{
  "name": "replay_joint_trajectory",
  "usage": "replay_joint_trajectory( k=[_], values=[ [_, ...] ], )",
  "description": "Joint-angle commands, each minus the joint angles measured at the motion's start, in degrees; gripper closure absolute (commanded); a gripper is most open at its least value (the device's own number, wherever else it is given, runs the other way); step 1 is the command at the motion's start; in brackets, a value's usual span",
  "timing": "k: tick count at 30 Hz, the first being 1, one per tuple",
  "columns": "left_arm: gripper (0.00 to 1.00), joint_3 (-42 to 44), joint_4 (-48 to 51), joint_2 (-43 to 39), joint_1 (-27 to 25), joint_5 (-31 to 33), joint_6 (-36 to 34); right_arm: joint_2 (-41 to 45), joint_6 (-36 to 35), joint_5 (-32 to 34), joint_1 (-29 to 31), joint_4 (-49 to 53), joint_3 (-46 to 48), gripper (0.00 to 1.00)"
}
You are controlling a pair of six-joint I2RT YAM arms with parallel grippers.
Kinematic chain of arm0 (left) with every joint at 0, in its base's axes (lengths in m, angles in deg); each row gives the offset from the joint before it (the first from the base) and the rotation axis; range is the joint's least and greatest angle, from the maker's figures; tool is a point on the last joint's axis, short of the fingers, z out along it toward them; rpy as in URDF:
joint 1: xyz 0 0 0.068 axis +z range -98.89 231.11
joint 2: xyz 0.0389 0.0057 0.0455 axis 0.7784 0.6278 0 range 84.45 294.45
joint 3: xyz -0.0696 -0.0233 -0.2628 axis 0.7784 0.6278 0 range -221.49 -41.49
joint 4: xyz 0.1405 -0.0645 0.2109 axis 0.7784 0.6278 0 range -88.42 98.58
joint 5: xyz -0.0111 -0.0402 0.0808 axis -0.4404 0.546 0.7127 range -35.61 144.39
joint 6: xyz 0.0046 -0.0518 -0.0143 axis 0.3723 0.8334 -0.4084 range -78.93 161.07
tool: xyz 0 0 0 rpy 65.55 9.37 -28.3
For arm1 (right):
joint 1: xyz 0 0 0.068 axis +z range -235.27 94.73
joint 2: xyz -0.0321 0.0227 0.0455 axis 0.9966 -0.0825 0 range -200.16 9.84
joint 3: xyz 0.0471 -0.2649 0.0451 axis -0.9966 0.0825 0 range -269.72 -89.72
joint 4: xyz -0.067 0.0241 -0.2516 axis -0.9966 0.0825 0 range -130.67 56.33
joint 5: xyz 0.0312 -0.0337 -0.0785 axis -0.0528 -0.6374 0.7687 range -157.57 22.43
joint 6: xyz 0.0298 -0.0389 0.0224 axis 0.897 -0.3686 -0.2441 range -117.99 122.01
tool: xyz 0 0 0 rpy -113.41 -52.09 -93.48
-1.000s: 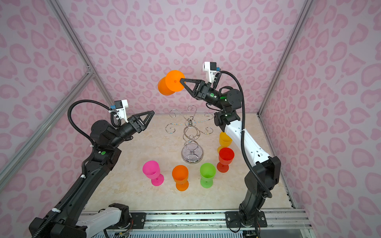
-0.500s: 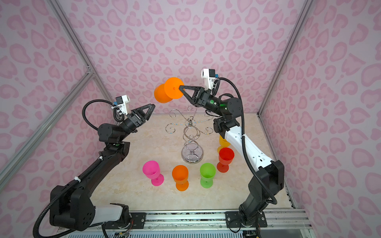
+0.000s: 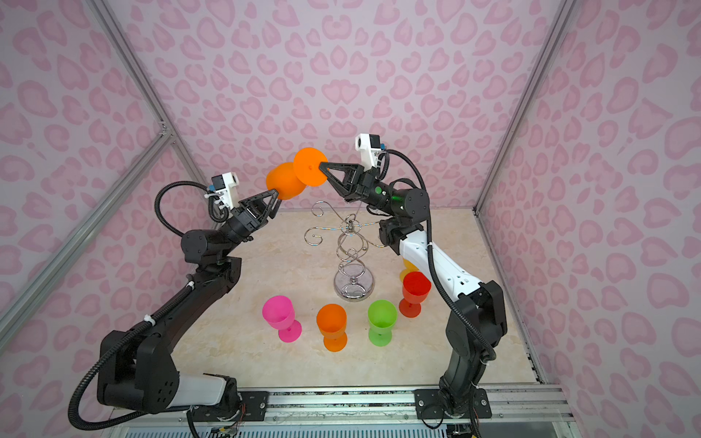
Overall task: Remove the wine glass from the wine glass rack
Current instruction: 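Swing the orange glass toward the left gripper while the left gripper grasps its bowl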
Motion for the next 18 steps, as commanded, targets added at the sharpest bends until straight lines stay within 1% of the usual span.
replay_joint_trajectory(
  k=[1,8,13,15,18],
  values=[
    [0.35,-0.5,-5.1,0.1,0.1,-0.7,2.1,-1.8,6.4,1.8,0.1,-7.6,-1.0,1.0],
    [0.53,-0.7,-6.8,-1.4,0.1,-1.4,3.8,-6.2,15.2,3.9,-0.1,-13.2,-4.1,1.0],
    [0.63,-0.8,-7.4,-2.3,0.1,-1.7,4.7,-7.6,17.5,4.3,-0.1,-13.8,-4.7,1.0],
    [0.69,-0.9,-7.7,-2.5,0.1,-1.7,5.0,-7.9,18.0,4.4,-0.2,-13.8,-4.7,1.0],
    [0.75,-0.8,-7.8,-2.9,0.1,-1.7,5.4,-8.2,18.5,4.5,-0.2,-13.8,-4.9,1.0]
  ],
)
